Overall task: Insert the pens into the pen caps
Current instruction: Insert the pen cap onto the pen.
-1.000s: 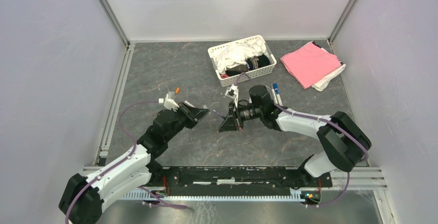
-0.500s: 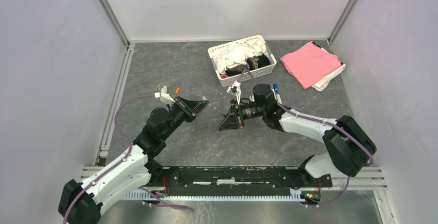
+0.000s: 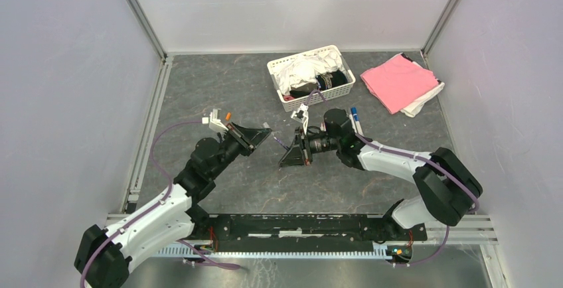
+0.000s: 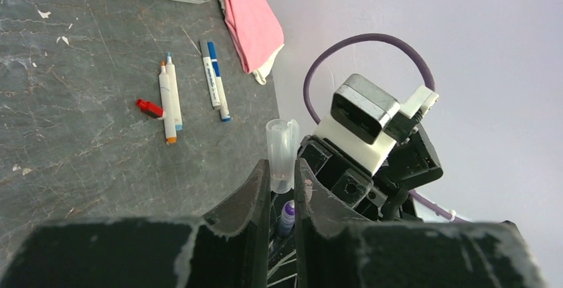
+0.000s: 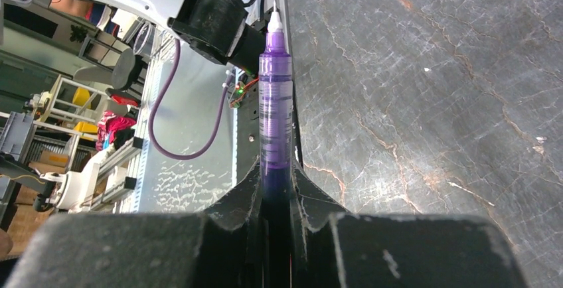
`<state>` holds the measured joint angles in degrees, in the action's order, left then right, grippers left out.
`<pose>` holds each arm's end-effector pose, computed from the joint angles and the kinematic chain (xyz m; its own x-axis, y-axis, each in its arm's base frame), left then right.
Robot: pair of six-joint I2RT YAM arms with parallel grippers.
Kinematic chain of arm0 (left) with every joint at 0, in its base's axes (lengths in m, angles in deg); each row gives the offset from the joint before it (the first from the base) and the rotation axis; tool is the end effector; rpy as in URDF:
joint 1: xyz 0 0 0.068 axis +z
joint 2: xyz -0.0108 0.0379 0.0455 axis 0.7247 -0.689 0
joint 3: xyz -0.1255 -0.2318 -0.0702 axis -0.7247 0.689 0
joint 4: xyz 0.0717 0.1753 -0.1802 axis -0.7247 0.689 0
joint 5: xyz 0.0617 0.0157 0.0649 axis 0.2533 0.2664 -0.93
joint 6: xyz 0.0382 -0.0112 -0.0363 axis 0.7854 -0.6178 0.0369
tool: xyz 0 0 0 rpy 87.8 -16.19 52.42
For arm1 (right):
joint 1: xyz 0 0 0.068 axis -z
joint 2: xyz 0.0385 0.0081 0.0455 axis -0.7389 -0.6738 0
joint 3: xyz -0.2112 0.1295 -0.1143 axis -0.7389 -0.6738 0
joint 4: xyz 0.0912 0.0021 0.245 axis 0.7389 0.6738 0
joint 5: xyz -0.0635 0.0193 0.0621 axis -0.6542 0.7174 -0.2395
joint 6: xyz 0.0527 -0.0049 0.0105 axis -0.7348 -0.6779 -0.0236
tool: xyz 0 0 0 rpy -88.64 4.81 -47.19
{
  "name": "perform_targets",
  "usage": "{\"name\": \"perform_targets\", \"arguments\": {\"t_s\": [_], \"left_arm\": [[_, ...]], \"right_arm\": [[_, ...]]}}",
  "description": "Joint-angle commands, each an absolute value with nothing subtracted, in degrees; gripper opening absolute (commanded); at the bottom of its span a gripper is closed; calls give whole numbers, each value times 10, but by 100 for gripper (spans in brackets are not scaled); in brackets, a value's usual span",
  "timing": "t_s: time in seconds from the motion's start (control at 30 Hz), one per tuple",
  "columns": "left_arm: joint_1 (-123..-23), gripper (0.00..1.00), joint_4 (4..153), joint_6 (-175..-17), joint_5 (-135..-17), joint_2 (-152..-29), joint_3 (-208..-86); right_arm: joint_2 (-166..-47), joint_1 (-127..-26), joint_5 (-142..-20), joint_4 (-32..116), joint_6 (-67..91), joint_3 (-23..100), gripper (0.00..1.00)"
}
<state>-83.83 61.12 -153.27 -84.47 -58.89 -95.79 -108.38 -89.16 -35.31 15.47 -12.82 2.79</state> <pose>0.1489 -0.1134 0.2520 -0.5754 -0.7316 -0.3657 0.1867 0.3178 -0.9296 0.2037 0.2186 0.2237 -0.6953 -0.1986 -0.6907 -0.7111 0.0511 0.7012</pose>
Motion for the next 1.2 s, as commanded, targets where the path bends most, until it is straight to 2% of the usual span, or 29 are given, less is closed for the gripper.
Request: {"name": "perform_targets", "arguments": {"t_s": [0.0, 1.17], "left_arm": [[-842, 2, 584, -1509, -860, -584, -977], [-867, 2, 584, -1503, -867, -601, -974]], "right_arm": [[-1095, -894, -368, 134, -134, 34, 0], [-1105, -889, -381, 130, -140, 42, 0]]}}
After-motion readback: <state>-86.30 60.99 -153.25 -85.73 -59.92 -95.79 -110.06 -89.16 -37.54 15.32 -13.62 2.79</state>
